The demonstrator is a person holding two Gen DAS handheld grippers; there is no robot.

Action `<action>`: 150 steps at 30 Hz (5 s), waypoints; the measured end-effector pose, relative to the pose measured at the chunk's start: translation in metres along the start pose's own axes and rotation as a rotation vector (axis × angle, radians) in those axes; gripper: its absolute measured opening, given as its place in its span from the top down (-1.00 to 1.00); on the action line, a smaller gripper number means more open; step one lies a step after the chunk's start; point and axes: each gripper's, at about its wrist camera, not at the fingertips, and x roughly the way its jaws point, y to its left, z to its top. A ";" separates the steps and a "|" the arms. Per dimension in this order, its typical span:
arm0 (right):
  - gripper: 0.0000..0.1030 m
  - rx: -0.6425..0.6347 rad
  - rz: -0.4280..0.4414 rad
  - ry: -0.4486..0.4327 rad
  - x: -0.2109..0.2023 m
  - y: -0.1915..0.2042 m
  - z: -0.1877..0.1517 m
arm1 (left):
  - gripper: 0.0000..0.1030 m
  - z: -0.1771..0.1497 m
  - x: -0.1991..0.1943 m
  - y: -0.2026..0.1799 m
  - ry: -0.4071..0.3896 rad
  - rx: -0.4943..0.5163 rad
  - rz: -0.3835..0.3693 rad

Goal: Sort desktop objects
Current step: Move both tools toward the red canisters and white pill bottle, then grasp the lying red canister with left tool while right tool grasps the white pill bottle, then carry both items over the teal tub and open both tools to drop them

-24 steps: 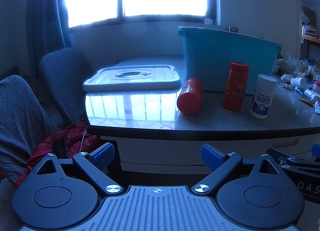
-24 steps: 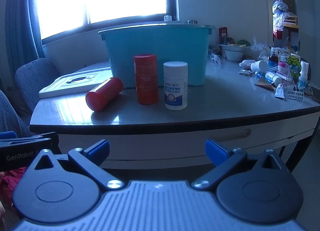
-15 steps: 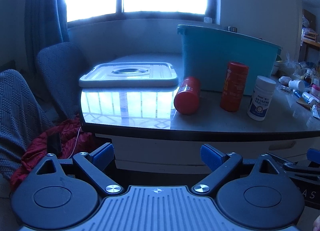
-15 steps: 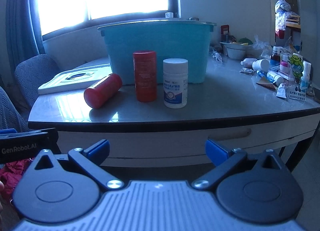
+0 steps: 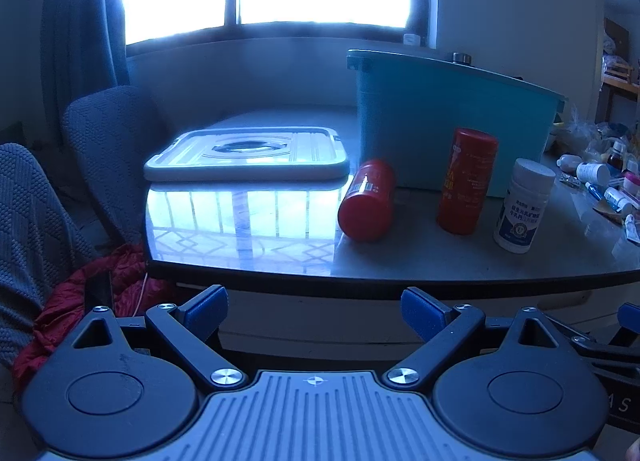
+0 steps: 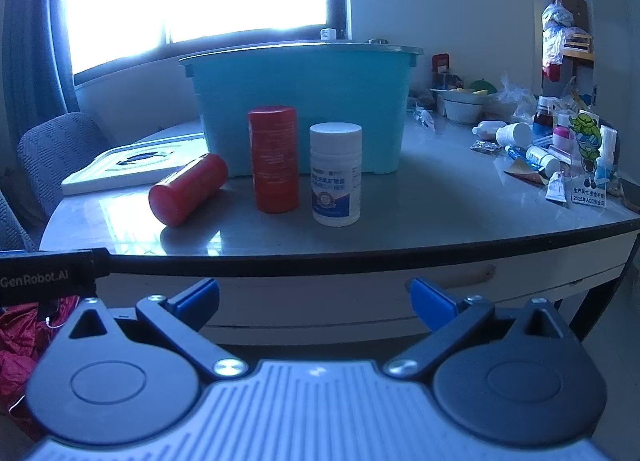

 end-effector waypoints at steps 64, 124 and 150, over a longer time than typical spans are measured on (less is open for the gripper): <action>-0.99 0.019 -0.142 -0.077 0.118 -0.018 0.041 | -0.85 0.068 0.171 -0.043 0.050 0.086 -0.100; 0.07 -0.013 -0.005 -0.088 -0.026 -0.046 0.125 | 0.03 0.136 -0.036 -0.064 0.033 0.032 -0.095; 0.07 -0.003 -0.038 -0.147 0.103 -0.049 0.253 | 0.03 0.295 0.109 -0.113 0.006 0.077 -0.158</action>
